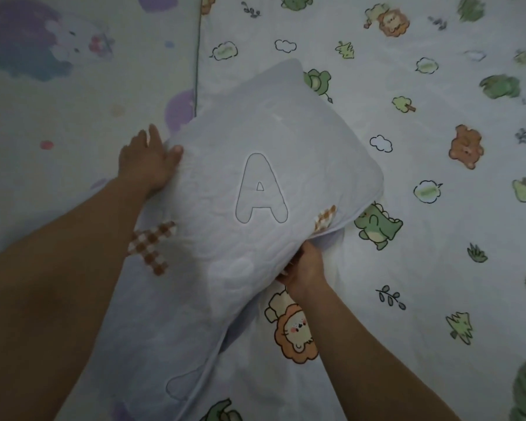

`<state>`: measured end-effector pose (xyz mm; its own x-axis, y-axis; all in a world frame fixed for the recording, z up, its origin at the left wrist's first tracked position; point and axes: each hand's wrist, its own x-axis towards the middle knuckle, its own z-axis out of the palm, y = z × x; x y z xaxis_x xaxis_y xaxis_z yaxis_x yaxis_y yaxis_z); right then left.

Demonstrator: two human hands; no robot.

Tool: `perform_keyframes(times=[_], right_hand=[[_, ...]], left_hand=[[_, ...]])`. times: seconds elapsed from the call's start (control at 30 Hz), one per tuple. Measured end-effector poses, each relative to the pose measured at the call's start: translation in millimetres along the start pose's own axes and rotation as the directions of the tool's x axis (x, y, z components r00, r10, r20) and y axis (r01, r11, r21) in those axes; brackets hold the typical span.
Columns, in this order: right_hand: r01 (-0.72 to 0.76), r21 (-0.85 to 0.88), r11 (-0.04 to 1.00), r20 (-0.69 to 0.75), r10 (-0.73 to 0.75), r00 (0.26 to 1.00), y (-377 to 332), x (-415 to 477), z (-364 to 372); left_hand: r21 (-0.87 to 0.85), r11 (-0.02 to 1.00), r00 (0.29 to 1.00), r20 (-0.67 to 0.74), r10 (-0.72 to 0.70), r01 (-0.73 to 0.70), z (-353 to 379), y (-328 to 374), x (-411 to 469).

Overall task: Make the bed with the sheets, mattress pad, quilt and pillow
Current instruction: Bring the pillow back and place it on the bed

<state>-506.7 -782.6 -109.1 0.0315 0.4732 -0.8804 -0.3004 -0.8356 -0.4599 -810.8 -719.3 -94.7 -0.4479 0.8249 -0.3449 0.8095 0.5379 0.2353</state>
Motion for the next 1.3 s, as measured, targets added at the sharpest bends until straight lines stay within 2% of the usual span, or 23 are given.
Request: perform_keyframes(times=[0.1,0.23,0.3,0.37,0.47,0.57,0.6,0.63,0.7,0.73,0.77,0.8,0.87,0.97,1.1,1.2,1.23,1.3], right_hand=[[0.014,0.120,0.993,0.094,-0.025,0.995,1,-1,9],[0.099,0.209,0.973,0.168,-0.135,0.976,-18,-14,29],[0.139,0.195,0.971,0.196,-0.177,0.965,-31,-21,38],[0.184,0.161,0.970,0.235,-0.219,0.947,-49,-32,51],[0.257,0.118,0.959,0.276,-0.280,0.919,-75,-42,78],[0.417,0.015,0.909,0.182,-0.412,0.893,-106,-41,100],[0.485,-0.066,0.872,0.111,-0.477,0.872,-118,-39,108],[0.561,-0.232,0.794,0.039,-0.569,0.821,-130,-35,109],[0.605,-0.597,0.527,0.059,-0.723,0.688,-144,-18,110],[0.584,-0.706,0.401,0.117,-0.747,0.654,-143,-9,109],[0.550,-0.777,0.307,0.169,-0.739,0.652,-139,2,108],[0.515,-0.810,0.280,0.184,-0.712,0.678,-131,14,106],[0.430,-0.850,0.306,0.157,-0.632,0.759,-112,34,106],[0.358,-0.817,0.452,0.105,-0.493,0.864,-86,42,102],[0.371,-0.729,0.576,0.078,-0.469,0.880,-57,40,95],[0.364,-0.615,0.699,0.050,-0.427,0.903,-38,35,88],[0.354,-0.622,0.699,0.048,-0.418,0.907,-32,33,85],[0.369,-0.679,0.634,0.052,-0.460,0.886,-23,31,82]], left_hand=[[-0.122,0.987,0.977,0.199,-0.081,0.107,1,-1,5],[-0.270,0.959,0.982,0.187,-0.032,0.082,-16,-1,-3],[-0.288,0.956,0.992,0.123,-0.018,0.053,-28,-9,-10],[-0.378,0.925,0.999,-0.005,-0.036,0.032,-45,-22,-21],[-0.466,0.884,0.966,-0.216,-0.143,0.027,-69,-43,-47],[-0.526,0.849,0.925,-0.298,-0.237,0.049,-81,-62,-69],[-0.541,0.838,0.911,-0.311,-0.271,0.065,-87,-71,-76],[-0.547,0.832,0.900,-0.314,-0.303,0.089,-87,-78,-82],[-0.533,0.833,0.897,-0.282,-0.342,0.149,-80,-91,-91],[-0.550,0.815,0.901,-0.238,-0.364,0.184,-70,-96,-93],[-0.566,0.795,0.906,-0.185,-0.382,0.220,-58,-98,-93],[-0.564,0.785,0.912,-0.128,-0.391,0.257,-45,-98,-92],[-0.515,0.795,0.917,-0.043,-0.395,0.319,-22,-98,-87],[-0.519,0.788,0.922,0.003,-0.386,0.331,-3,-101,-83],[-0.609,0.711,0.905,0.024,-0.425,0.350,6,-109,-80],[-0.614,0.677,0.893,0.109,-0.436,0.405,5,-118,-79],[-0.590,0.687,0.888,0.122,-0.444,0.424,6,-122,-79],[-0.560,0.706,0.877,0.083,-0.473,0.434,7,-125,-83]])
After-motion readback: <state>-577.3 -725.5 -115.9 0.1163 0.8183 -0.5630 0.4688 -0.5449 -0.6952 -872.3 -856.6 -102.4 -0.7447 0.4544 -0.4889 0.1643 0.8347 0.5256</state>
